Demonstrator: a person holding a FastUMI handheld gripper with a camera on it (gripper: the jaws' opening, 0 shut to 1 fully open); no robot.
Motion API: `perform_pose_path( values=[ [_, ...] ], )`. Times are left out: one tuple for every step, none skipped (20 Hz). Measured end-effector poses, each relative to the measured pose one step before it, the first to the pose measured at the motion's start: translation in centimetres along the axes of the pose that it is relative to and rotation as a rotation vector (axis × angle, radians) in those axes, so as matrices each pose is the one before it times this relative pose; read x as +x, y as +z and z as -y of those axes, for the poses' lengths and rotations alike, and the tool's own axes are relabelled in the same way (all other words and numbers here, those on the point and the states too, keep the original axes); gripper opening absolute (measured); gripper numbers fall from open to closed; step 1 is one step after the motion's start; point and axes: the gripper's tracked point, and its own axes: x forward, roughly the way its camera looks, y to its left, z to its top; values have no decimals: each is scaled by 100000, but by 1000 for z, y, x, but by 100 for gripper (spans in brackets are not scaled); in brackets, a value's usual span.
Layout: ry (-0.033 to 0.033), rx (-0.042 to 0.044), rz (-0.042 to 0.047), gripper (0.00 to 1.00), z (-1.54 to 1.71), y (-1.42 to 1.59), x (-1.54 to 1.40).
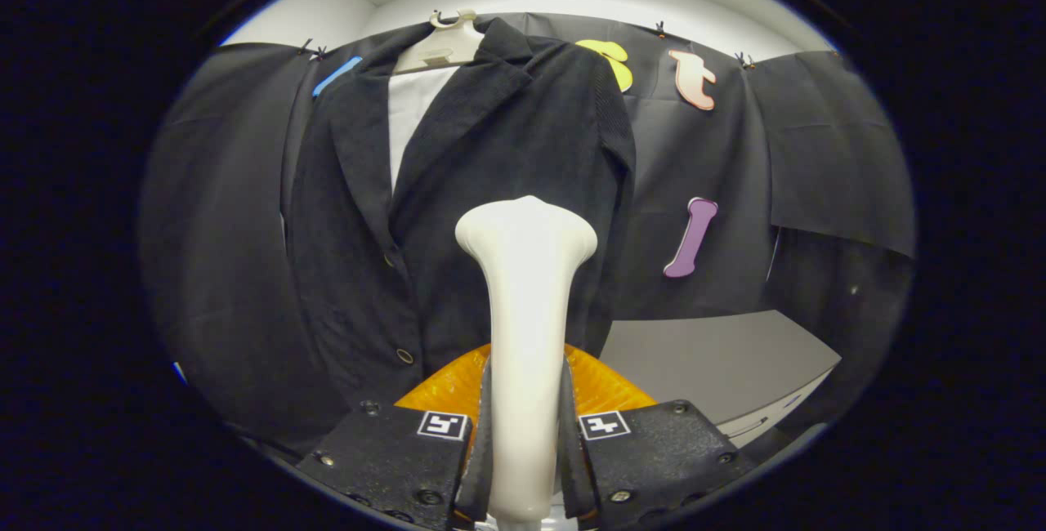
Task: Iron the clothes twice with a garment steamer, once on the left side and once on the right side.
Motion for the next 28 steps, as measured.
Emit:
perform_pose_path(
  values=[
    [-587, 110, -1026, 36, 22, -728, 66],
    [-657, -830, -1059, 36, 115, -726, 28],
    [-429, -417, -713, 36, 31, -750, 22],
    [-375, -358, -930, 36, 11, -535, 98],
    [-287, -219, -966, 36, -122, -734, 91],
    [-127, -329, -989, 36, 45, -670, 36],
    [-269, -26, -678, 36, -29, -545, 19],
    [-424, -92, -681, 36, 20, -500, 90],
    [-130, -156, -690, 36, 7, -493, 66],
    [43, -83, -800, 36, -69, -559, 20],
    [-175, 138, -549, 36, 6, -489, 50],
    [-19, -256, -795, 36, -62, -461, 76],
    [98, 116, -636, 36, -136, -505, 78],
    [344, 126, -906, 36, -141, -384, 141],
    [336, 563, -705, 36, -130, -543, 74],
    [495, 633, -1141, 36, -80, -566, 145],
    [679, 946, -745, 36, -100, -518, 116],
    [737, 708, -807, 36, -129, -407, 105],
    [738, 213, -710, 36, -52, -264, 180],
    [412, 309, -321, 36, -54, -311, 65],
    [317, -139, -276, 36, -71, -569, 259],
    [469, 452, -700, 36, -20, -353, 52],
    [308, 247, -797, 36, -31, -362, 24],
    [83, -77, -768, 36, 43, -434, 61],
    [117, -163, -766, 36, 110, -573, 189],
    [280, -514, -1287, 36, 18, -586, -104],
    [508, -277, -1213, 36, -49, -653, -26],
    [306, -116, -1220, 36, -14, -741, 48]
  ],
)
